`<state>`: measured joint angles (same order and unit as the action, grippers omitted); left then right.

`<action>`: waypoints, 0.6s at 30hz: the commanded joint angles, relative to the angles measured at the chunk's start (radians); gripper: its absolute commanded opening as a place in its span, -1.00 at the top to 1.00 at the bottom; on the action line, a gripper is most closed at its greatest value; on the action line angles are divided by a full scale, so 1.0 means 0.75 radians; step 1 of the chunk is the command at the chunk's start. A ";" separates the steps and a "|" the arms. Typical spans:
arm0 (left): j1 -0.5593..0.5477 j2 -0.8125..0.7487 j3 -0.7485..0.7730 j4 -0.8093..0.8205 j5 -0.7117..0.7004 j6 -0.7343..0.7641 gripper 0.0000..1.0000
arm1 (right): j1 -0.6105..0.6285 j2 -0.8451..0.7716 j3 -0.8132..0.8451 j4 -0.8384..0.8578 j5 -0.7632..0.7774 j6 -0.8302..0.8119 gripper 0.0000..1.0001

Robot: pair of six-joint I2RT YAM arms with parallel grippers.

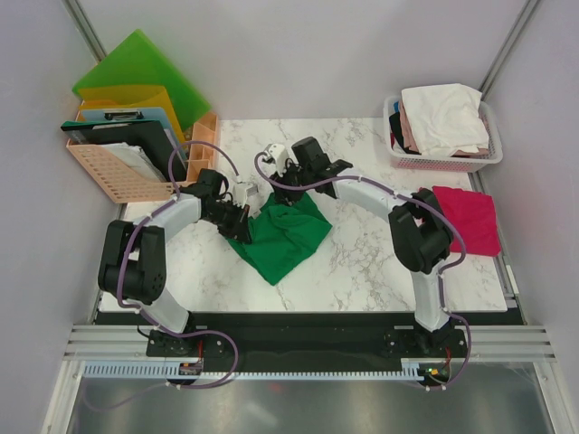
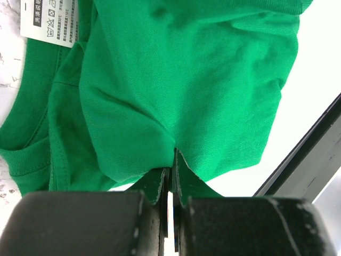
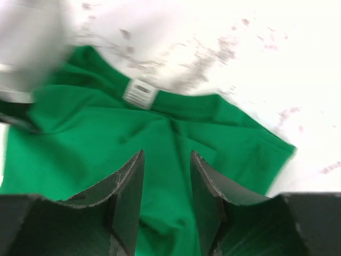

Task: Fold and stack the t-shirts
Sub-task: Smooth out wrinkles on the folded tshirt

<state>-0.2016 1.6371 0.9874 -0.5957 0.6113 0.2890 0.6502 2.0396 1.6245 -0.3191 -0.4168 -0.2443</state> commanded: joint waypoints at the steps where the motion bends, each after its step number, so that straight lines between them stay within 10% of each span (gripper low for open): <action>1: 0.003 -0.056 -0.008 0.001 0.017 0.048 0.95 | -0.069 0.025 0.033 0.074 0.120 0.074 0.05; 18: 0.003 -0.033 0.009 0.003 0.009 0.052 0.95 | -0.067 -0.392 -0.339 -0.141 -0.142 -0.016 -0.22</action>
<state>-0.2016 1.6234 0.9852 -0.5957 0.6109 0.2897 0.6037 1.8111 1.3983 -0.4175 -0.4747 -0.2432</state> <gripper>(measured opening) 0.034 0.612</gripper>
